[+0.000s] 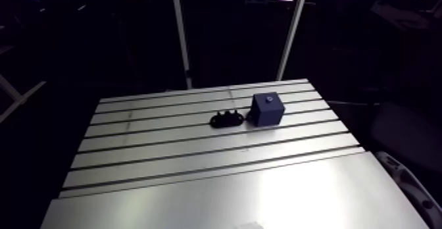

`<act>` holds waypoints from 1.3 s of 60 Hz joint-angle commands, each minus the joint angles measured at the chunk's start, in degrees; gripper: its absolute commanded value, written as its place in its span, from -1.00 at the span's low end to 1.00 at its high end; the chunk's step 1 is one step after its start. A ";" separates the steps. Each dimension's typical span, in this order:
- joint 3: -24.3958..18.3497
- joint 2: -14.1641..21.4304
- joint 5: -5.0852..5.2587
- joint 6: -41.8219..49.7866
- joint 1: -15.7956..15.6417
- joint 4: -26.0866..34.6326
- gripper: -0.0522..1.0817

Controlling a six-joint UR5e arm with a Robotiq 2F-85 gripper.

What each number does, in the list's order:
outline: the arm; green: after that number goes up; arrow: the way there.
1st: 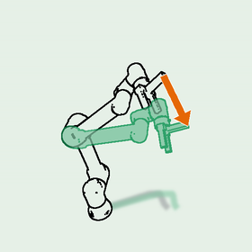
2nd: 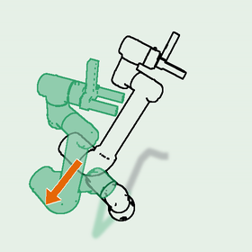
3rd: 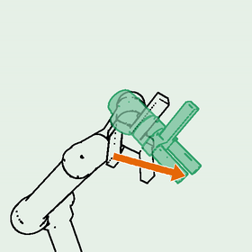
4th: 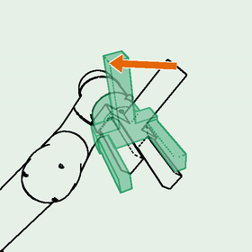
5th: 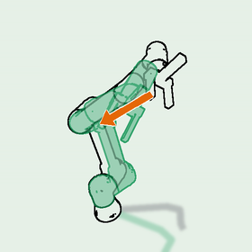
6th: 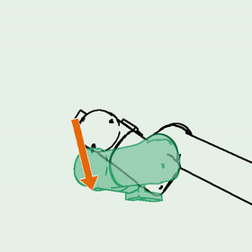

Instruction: Pick up the M10 bolt and insert it into the hole until fully seated.

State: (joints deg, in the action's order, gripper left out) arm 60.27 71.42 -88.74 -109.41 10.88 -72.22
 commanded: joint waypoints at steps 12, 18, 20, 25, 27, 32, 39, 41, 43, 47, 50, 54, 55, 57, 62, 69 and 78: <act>-0.11 0.25 0.02 -0.06 -0.60 0.81 -0.89; -0.04 0.25 -0.07 -0.06 -0.60 0.81 -0.89; 0.05 0.33 -0.07 0.02 -0.60 0.74 -0.89; 0.24 0.50 -0.14 0.19 -0.60 0.56 -0.89; 0.16 0.59 -0.15 0.20 -0.60 0.55 -0.89; 0.08 0.69 -0.16 0.20 -0.61 0.47 -0.89; -0.11 0.69 -0.07 0.29 -0.84 0.46 -0.89; -0.04 0.69 -0.14 0.29 -0.93 0.46 -0.89; 0.05 0.69 -0.15 0.29 -0.95 0.46 -0.89; 0.14 0.69 -0.31 0.45 -0.95 0.46 -0.89; 0.06 0.69 -0.58 0.47 -0.95 0.46 -0.89; -0.02 1.00 -0.60 0.54 -0.95 0.37 -0.89; -0.02 1.00 -0.60 0.54 -0.95 0.37 -0.89; 0.05 1.56 -0.52 0.63 -0.95 0.30 -0.89; 0.32 3.24 -0.51 0.82 -0.95 -0.14 -0.89; 0.33 4.85 -0.43 0.82 -0.95 0.02 -0.89; 1.51 6.08 -0.33 0.82 -0.95 0.02 -0.89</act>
State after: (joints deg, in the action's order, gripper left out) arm 60.65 75.41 -89.20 -108.65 9.94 -72.14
